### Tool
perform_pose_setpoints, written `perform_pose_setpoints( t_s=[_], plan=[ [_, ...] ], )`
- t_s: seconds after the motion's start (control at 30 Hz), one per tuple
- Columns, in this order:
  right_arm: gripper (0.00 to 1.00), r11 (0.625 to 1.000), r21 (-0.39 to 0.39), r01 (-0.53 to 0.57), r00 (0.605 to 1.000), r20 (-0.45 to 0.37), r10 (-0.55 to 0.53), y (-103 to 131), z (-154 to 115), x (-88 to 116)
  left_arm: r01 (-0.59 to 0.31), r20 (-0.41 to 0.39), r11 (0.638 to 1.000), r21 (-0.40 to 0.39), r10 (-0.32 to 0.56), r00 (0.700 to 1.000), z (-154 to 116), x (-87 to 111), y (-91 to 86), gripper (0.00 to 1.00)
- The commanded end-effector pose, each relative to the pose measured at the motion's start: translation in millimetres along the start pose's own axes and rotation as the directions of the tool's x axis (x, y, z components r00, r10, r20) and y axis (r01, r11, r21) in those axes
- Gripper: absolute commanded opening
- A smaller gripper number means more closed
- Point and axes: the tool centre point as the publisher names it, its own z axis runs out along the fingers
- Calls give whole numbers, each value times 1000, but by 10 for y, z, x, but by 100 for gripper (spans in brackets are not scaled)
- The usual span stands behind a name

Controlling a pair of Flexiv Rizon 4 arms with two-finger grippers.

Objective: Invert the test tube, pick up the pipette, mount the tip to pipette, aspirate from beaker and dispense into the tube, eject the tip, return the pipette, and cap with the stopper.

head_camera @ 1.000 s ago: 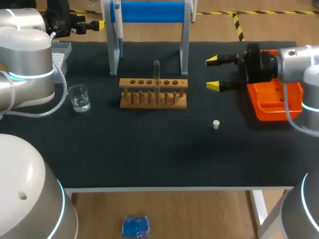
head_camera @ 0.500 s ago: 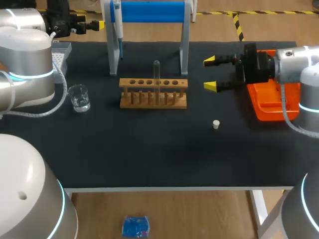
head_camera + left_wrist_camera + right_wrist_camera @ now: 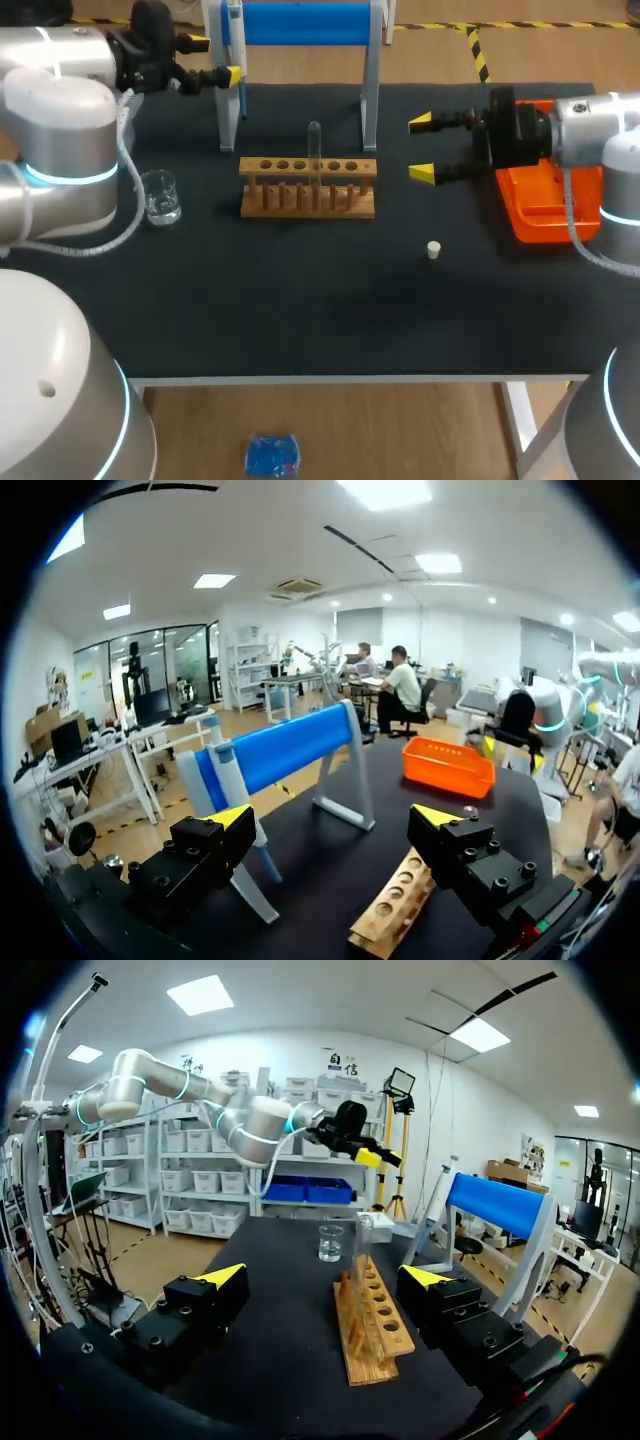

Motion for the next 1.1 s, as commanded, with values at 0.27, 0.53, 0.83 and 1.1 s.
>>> perform_pose_setpoints(
  t_s=[0.27,0.53,0.83,1.1],
  plan=[
    [100,1000,1,0,1000,1,0,-1,-2,7,-67,-60,997,43,70,996,-245,675,335,100],
    [100,1000,1,0,1000,1,0,-1,-2,7,-61,-107,997,43,66,992,-248,984,529,100],
    [100,1000,1,0,1000,1,0,-1,-2,7,-33,-94,999,12,34,995,-218,1167,681,100],
    [100,1000,1,0,1000,1,0,-1,-2,7,-6,-85,1000,15,7,996,-210,1199,747,100]
  ],
)
